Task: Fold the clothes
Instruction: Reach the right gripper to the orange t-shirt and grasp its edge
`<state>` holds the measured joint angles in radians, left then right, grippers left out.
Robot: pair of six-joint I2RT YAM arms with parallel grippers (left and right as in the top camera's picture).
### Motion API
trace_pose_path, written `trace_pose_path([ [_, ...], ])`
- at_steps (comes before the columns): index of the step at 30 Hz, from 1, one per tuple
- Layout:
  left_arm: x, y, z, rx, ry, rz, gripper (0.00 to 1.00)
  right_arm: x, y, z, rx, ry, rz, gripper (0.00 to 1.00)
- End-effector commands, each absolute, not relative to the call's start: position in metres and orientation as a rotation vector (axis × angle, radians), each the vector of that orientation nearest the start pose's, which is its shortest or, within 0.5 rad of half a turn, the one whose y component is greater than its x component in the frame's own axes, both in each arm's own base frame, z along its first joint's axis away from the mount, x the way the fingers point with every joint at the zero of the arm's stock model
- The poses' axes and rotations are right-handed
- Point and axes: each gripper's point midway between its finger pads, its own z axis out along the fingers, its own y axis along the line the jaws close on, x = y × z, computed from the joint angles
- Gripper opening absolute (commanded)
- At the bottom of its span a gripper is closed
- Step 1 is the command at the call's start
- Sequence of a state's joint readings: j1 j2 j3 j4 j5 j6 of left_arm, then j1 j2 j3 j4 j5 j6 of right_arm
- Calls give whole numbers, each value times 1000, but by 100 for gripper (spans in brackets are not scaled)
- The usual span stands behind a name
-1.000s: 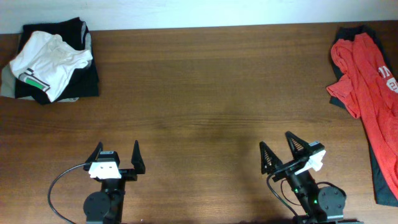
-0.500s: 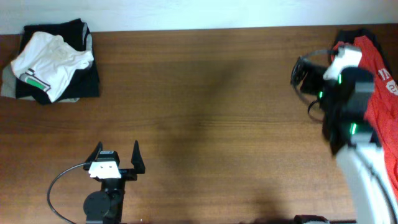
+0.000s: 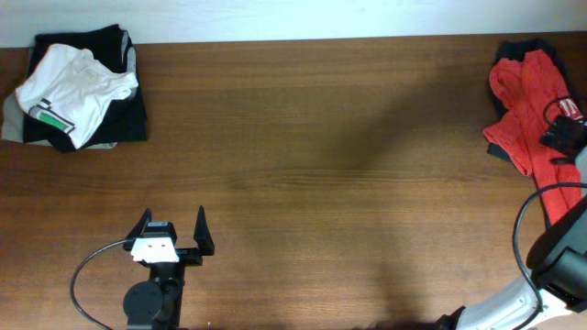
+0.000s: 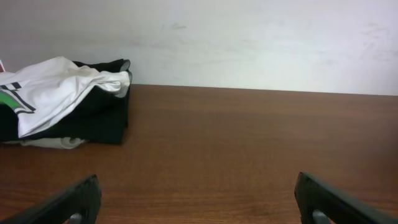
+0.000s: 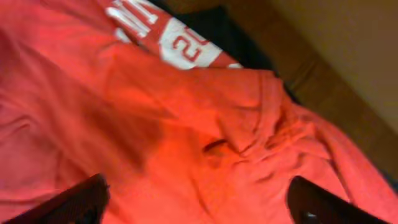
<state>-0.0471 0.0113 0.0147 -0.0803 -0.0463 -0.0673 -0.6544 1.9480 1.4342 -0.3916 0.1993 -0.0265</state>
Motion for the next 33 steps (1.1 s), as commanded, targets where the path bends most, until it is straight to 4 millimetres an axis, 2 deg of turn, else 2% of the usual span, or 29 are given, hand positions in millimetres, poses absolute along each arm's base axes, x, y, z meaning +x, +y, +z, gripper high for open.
trace_pose_path([
  [1, 246, -1, 157, -50, 1648, -25, 99, 377, -353, 93, 768, 2438, -616, 89],
  [5, 246, -1, 157, -51, 1648, -25, 99, 356, -374, 67, 806, 2496, -689, 89],
  [6, 246, -1, 157, -51, 1648, -25, 99, 354, -376, 64, 794, 2508, -694, 88],
  [7, 246, -1, 157, -50, 1648, -25, 99, 351, -380, 60, 794, 2517, -698, 81],
  [9, 246, -1, 157, -51, 1648, -25, 99, 347, -385, 57, 812, 2514, -688, 81],
  [10, 246, -1, 157, -51, 1648, -25, 99, 349, -383, 56, 796, 2515, -649, 79],
  [12, 246, -1, 157, -50, 1648, -25, 99, 360, -372, 49, 648, 2556, -531, 77],
  [15, 246, -1, 157, -50, 1648, -25, 99, 358, -376, 38, 651, 2569, -546, 76],
  [17, 246, -1, 157, -50, 1648, -25, 99, 358, -380, 33, 656, 2561, -551, 61],
  [18, 246, -1, 157, -51, 1648, -25, 99, 358, -383, 30, 662, 2559, -552, 58],
  [19, 246, -1, 157, -51, 1648, -25, 99, 358, -386, 28, 667, 2552, -557, 62],
  [25, 246, -1, 157, -50, 1648, -25, 99, 368, -395, 35, 656, 2484, -569, 67],
  [28, 246, -1, 157, -51, 1648, -25, 99, 375, -391, 36, 638, 2456, -479, 67],
  [31, 246, -1, 157, -50, 1648, -25, 99, 362, -402, 36, 698, 2435, -457, 66],
  [33, 246, -1, 157, -51, 1648, -25, 99, 357, -407, 36, 708, 2415, -408, 59],
])
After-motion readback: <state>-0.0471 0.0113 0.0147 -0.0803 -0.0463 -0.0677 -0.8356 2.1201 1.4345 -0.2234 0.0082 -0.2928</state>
